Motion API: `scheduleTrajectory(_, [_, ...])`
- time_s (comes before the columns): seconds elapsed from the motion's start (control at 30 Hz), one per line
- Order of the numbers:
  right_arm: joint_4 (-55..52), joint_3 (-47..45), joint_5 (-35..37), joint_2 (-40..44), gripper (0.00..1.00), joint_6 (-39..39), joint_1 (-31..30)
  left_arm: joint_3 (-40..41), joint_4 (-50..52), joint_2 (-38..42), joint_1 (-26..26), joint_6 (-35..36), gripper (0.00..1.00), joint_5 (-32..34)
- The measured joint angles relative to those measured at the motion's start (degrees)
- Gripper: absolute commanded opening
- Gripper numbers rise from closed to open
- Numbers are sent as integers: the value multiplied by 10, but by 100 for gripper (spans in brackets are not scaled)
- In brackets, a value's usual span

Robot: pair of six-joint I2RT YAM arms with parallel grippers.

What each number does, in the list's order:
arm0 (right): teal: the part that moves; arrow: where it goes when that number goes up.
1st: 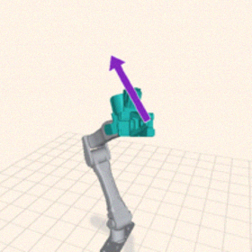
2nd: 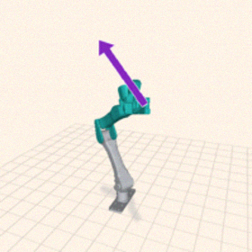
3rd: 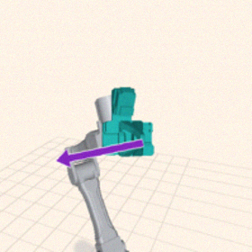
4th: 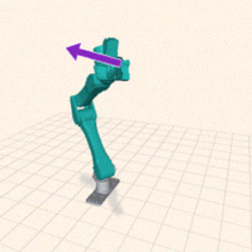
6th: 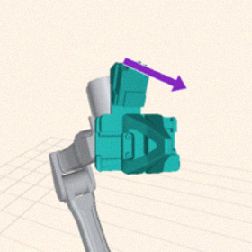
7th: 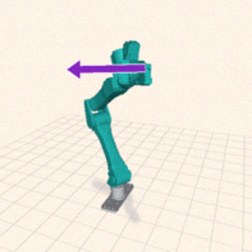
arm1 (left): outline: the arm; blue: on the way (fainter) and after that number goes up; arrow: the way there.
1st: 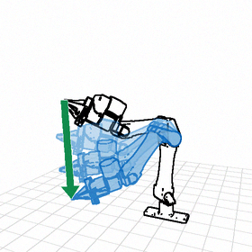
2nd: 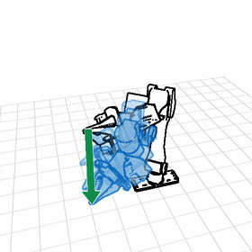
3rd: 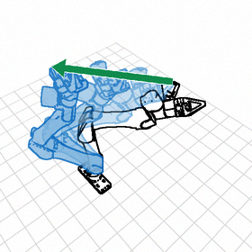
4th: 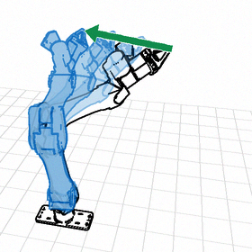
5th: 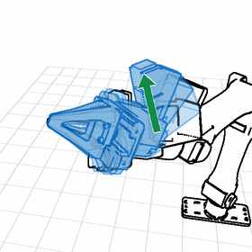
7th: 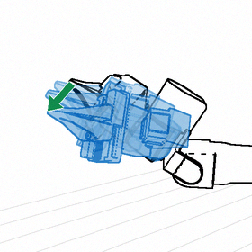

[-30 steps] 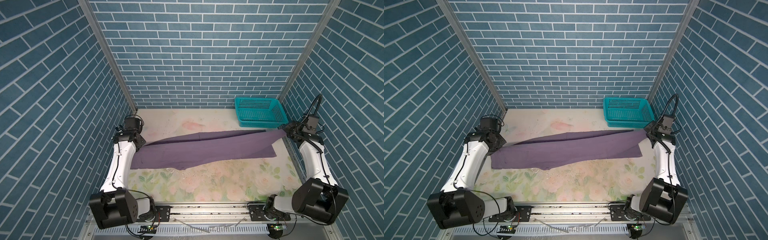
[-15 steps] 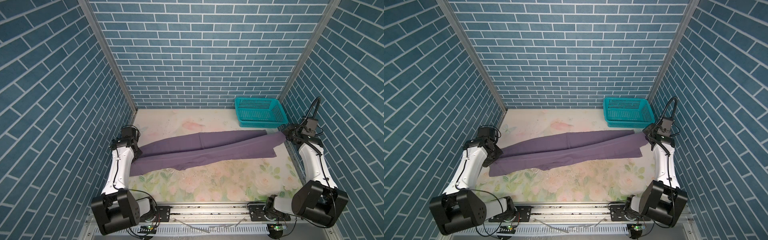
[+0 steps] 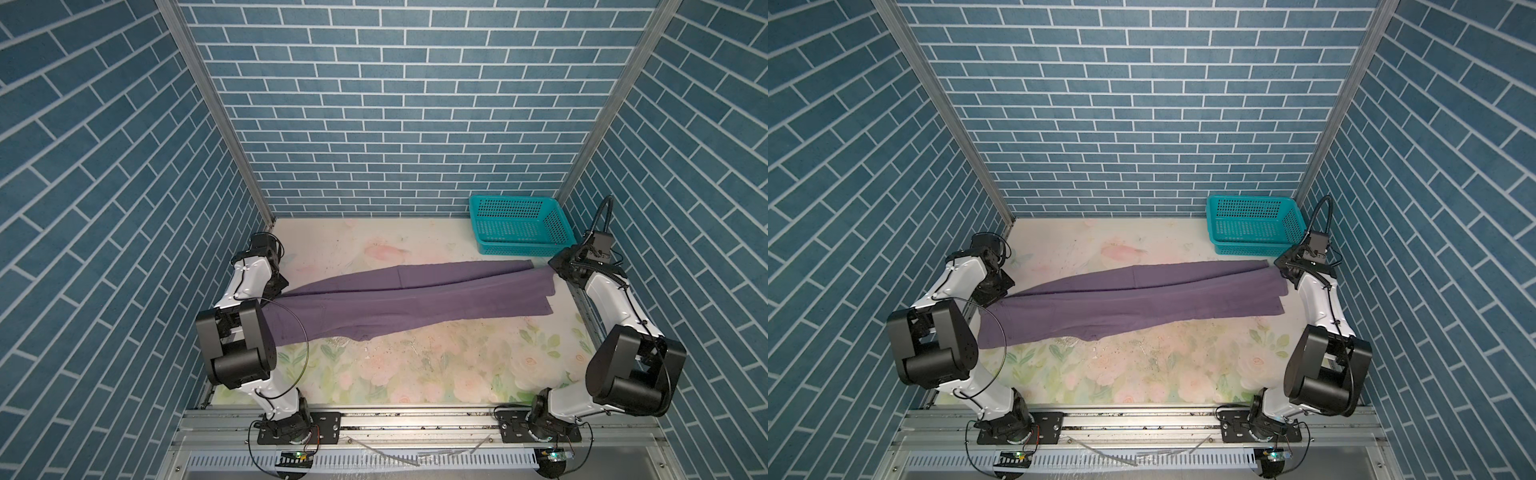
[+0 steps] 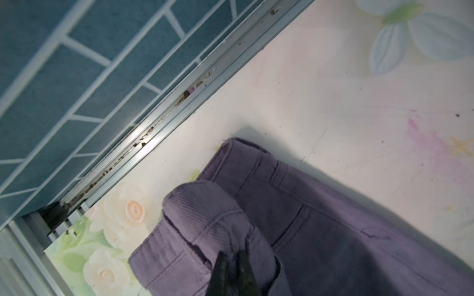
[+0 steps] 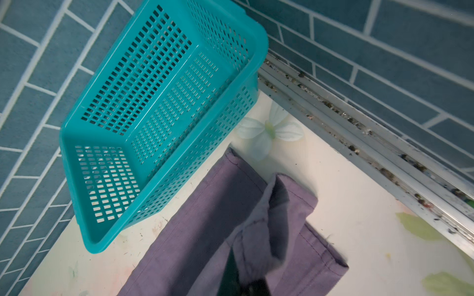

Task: Fold and stack the trousers
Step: Fold the trousers at the center of the table.

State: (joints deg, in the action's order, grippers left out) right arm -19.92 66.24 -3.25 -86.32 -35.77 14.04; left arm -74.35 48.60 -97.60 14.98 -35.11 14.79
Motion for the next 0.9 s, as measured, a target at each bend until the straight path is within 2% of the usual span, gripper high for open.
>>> scheduleTrajectory(0.37, [13,29,8,-53,0,0,-14,-46,-21,-116,0,12,0,1])
scheduleTrajectory(0.73, [10,66,13,-71,0,0,-18,-69,-22,-134,-1,14,0,3])
scheduleTrajectory(0.9, [-12,73,17,-34,0,0,-22,-69,-22,-134,-2,14,0,6])
